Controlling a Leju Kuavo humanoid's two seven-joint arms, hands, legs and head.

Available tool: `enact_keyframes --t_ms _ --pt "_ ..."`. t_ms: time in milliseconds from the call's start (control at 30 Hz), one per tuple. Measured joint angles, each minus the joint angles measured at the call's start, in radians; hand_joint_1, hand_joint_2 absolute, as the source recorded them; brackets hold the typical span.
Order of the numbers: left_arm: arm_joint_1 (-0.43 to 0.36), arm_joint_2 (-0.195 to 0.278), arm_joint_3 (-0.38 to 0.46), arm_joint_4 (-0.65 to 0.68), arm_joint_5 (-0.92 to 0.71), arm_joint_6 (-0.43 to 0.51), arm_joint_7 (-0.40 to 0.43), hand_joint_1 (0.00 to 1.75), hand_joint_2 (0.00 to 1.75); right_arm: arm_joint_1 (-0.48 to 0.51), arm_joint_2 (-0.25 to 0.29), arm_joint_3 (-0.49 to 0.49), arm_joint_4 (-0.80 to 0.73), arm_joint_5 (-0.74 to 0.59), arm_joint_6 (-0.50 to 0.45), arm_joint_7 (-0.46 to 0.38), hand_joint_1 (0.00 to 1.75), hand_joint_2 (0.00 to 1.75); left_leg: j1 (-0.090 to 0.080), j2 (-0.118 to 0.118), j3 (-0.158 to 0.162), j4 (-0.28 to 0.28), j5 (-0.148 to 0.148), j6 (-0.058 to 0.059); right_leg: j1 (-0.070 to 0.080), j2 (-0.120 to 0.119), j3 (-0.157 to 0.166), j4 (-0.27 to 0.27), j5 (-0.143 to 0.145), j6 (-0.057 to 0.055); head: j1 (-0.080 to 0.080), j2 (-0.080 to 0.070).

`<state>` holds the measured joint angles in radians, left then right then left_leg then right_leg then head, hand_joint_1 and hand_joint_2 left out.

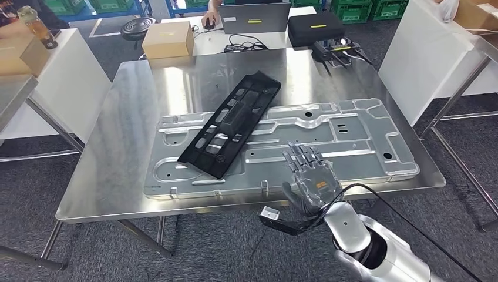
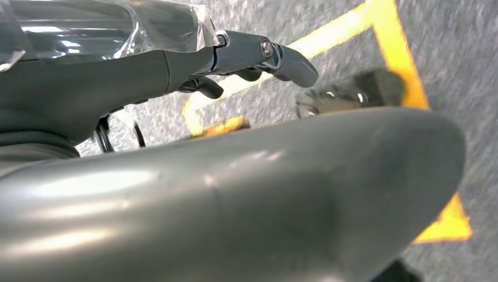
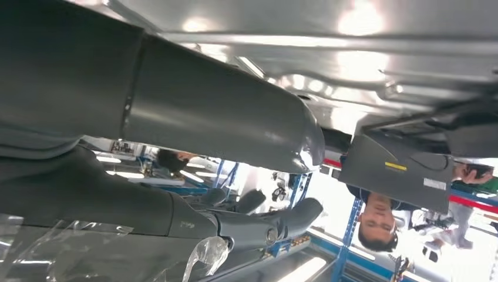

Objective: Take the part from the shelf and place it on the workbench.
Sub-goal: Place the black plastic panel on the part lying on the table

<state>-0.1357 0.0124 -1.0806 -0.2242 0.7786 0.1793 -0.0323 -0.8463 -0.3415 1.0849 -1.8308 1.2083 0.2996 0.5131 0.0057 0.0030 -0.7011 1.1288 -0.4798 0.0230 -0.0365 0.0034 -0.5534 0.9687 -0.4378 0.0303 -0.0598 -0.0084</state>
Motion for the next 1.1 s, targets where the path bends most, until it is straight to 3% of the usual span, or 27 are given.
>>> enact_keyframes --t_ms 33,67,100,133,167,233,300,367,400,433,467,533,567,600,633,700,767,800,867,900,933,967,1033,1067,1100 --pt "-0.001 -0.002 0.000 0.000 -0.002 -0.001 0.000 0.00 0.00 -0.001 -0.002 -0.002 0.000 -0.003 0.001 0.001 0.00 0.00 0.001 0.000 -0.015 0.073 -0.042 -0.002 0.001 0.000 -0.015 0.000 0.011 -0.001 0.000 0.000" --pt "-0.002 -0.004 0.000 0.000 -0.004 -0.002 0.001 0.00 0.00 -0.001 -0.003 -0.004 0.000 -0.006 0.001 0.001 0.00 0.00 0.001 0.000 -0.018 0.124 -0.060 -0.003 0.002 0.000 -0.030 0.001 0.022 -0.001 0.000 0.000" --pt "-0.003 -0.005 0.000 0.000 -0.005 -0.003 0.002 0.00 0.00 -0.001 -0.005 -0.006 0.000 -0.007 0.002 0.002 0.00 0.00 0.001 0.000 -0.006 0.144 -0.059 -0.001 0.003 0.000 -0.044 0.001 0.033 0.000 0.000 0.000" --pt "-0.004 -0.007 0.000 0.000 -0.005 -0.004 0.002 0.00 0.00 -0.001 -0.007 -0.008 0.000 -0.008 0.002 0.002 0.00 0.00 0.001 0.000 0.026 0.122 -0.040 0.003 0.004 0.000 -0.057 0.001 0.044 0.001 0.000 0.000" --pt "-0.005 -0.007 0.000 0.000 -0.005 -0.004 0.002 0.00 0.00 -0.003 -0.009 -0.010 0.000 -0.010 0.002 0.003 0.00 0.00 0.000 0.000 0.077 0.065 -0.018 0.009 0.005 0.001 -0.068 0.001 0.054 0.003 0.000 0.000" --pt "-0.011 -0.008 0.000 0.000 -0.005 -0.005 0.002 0.00 0.00 -0.008 -0.012 -0.017 0.000 -0.014 0.002 0.008 0.00 0.00 -0.006 -0.001 0.196 -0.096 -0.005 0.023 0.006 0.001 -0.083 0.001 0.073 0.010 0.000 0.000" --pt "-0.016 -0.009 0.000 0.000 -0.005 -0.006 0.002 0.00 0.00 -0.012 -0.016 -0.025 0.001 -0.021 0.002 0.012 0.00 0.00 -0.015 -0.002 0.249 -0.185 -0.013 0.030 0.005 -0.002 -0.086 -0.004 0.091 0.022 0.001 0.000" --pt "-0.017 -0.010 0.000 0.000 -0.004 -0.007 0.001 0.00 0.00 -0.013 -0.022 -0.031 0.001 -0.034 0.001 0.016 0.00 0.00 -0.018 -0.002 0.240 -0.196 0.002 0.035 0.002 -0.003 -0.085 -0.011 0.105 0.035 0.001 0.000" --pt "-0.016 -0.011 0.000 0.000 -0.002 -0.007 0.001 0.00 0.00 -0.013 -0.025 -0.034 0.001 -0.043 0.001 0.021 0.00 0.00 -0.017 -0.001 0.235 -0.200 0.013 0.041 0.001 -0.002 -0.090 -0.005 0.094 0.039 0.001 0.000" --pt "-0.016 -0.011 0.000 0.000 0.001 -0.007 0.001 0.00 0.00 -0.012 -0.030 -0.036 0.001 -0.055 0.000 0.026 0.00 0.00 -0.015 0.000 0.226 -0.203 0.027 0.047 0.001 -0.002 -0.100 0.017 0.063 0.042 0.001 0.000" --pt "-0.015 -0.012 0.000 0.000 0.006 -0.007 -0.001 0.00 0.00 -0.008 -0.036 -0.039 0.001 -0.070 0.000 0.035 0.00 0.00 -0.013 0.002 0.215 -0.206 0.041 0.053 0.001 -0.002 -0.116 0.062 0.013 0.043 0.001 0.000" --pt "-0.010 -0.014 0.000 0.000 0.018 -0.003 -0.006 0.00 0.00 0.009 -0.047 -0.047 -0.001 -0.106 -0.007 0.057 0.00 0.00 -0.015 0.003 0.187 -0.205 0.066 0.061 0.004 -0.002 -0.148 0.198 -0.092 0.045 0.001 0.000" --pt "-0.006 -0.015 0.000 0.000 0.025 -0.002 -0.009 0.00 0.00 0.026 -0.055 -0.053 -0.003 -0.124 -0.016 0.073 0.00 0.00 -0.016 0.004 0.172 -0.204 0.078 0.061 0.006 -0.002 -0.156 0.259 -0.115 0.048 0.001 0.000" --pt "-0.001 -0.016 0.000 0.000 0.030 -0.001 -0.012 0.00 0.00 0.048 -0.064 -0.062 -0.007 -0.142 -0.034 0.093 0.00 0.00 -0.017 0.004 0.158 -0.203 0.089 0.061 0.007 -0.002 -0.150 0.293 -0.111 0.050 0.001 0.000" --pt "0.005 -0.016 0.001 0.000 0.035 -0.001 -0.013 0.00 0.00 0.076 -0.075 -0.075 -0.012 -0.158 -0.061 0.117 0.00 0.00 -0.017 0.005 0.145 -0.202 0.100 0.060 0.007 -0.002 -0.127 0.291 -0.087 0.051 0.001 0.000" --pt "0.013 -0.016 0.001 0.000 0.047 -0.001 -0.014 0.00 0.00 0.147 -0.101 -0.115 -0.027 -0.191 -0.131 0.159 0.00 0.00 -0.017 0.004 0.121 -0.195 0.116 0.055 0.006 -0.004 -0.031 0.185 -0.040 0.051 0.002 0.000" --pt "0.018 -0.017 0.002 0.000 0.054 -0.001 -0.013 0.00 0.00 0.221 -0.128 -0.169 -0.042 -0.215 -0.193 0.173 0.00 0.00 -0.021 0.003 0.106 -0.182 0.125 0.047 0.009 -0.005 0.069 0.041 -0.048 0.046 0.001 0.000" --pt "0.019 -0.017 0.002 0.000 0.057 -0.002 -0.013 0.00 0.00 0.257 -0.140 -0.197 -0.049 -0.225 -0.220 0.174 0.00 0.00 -0.022 0.003 0.102 -0.177 0.131 0.042 0.011 -0.005 0.094 -0.001 -0.059 0.041 0.001 0.000" --pt "0.020 -0.016 0.003 0.000 0.064 -0.008 -0.011 0.00 0.00 0.341 -0.161 -0.258 -0.057 -0.248 -0.272 0.174 0.00 0.00 -0.021 0.003 0.097 -0.174 0.143 0.032 0.014 -0.006 0.097 -0.022 -0.060 0.023 0.001 0.000" --pt "0.022 -0.016 0.003 0.000 0.070 -0.012 -0.010 0.00 0.00 0.388 -0.169 -0.291 -0.060 -0.264 -0.300 0.174 0.00 0.00 -0.018 0.003 0.092 -0.168 0.136 0.026 0.014 -0.009 0.092 -0.022 -0.052 0.015 0.001 0.000" --pt "0.024 -0.016 0.004 0.000 0.075 -0.015 -0.009 0.00 0.00 0.436 -0.176 -0.327 -0.061 -0.282 -0.329 0.174 0.00 0.00 -0.015 0.002 0.083 -0.147 0.110 0.019 0.013 -0.011 0.084 -0.023 -0.043 0.007 0.001 0.000" --pt "0.027 -0.015 0.005 0.000 0.080 -0.017 -0.010 0.00 0.00 0.485 -0.181 -0.365 -0.061 -0.299 -0.360 0.174 0.00 0.00 -0.011 0.002 0.069 -0.105 0.066 0.012 0.012 -0.014 0.072 -0.024 -0.031 0.000 0.000 0.000" --pt "0.030 -0.016 0.008 0.000 0.090 -0.016 -0.012 0.00 0.00 0.587 -0.190 -0.445 -0.059 -0.330 -0.419 0.174 0.00 0.00 -0.005 0.002 0.037 0.024 -0.041 0.000 0.012 -0.015 0.044 -0.023 -0.009 -0.005 0.000 0.000" --pt "0.030 -0.016 0.009 0.000 0.095 -0.013 -0.013 0.00 0.00 0.641 -0.193 -0.487 -0.054 -0.350 -0.450 0.174 0.00 0.00 -0.002 0.002 0.028 0.086 -0.072 -0.003 0.012 -0.017 0.029 -0.023 0.002 -0.005 0.000 0.000" --pt "0.030 -0.016 0.010 0.000 0.099 -0.011 -0.013 0.00 0.00 0.693 -0.194 -0.526 -0.046 -0.379 -0.487 0.174 0.00 0.00 -0.001 0.002 0.032 0.123 -0.077 -0.003 0.013 -0.018 0.014 -0.023 0.013 -0.004 0.000 0.000"
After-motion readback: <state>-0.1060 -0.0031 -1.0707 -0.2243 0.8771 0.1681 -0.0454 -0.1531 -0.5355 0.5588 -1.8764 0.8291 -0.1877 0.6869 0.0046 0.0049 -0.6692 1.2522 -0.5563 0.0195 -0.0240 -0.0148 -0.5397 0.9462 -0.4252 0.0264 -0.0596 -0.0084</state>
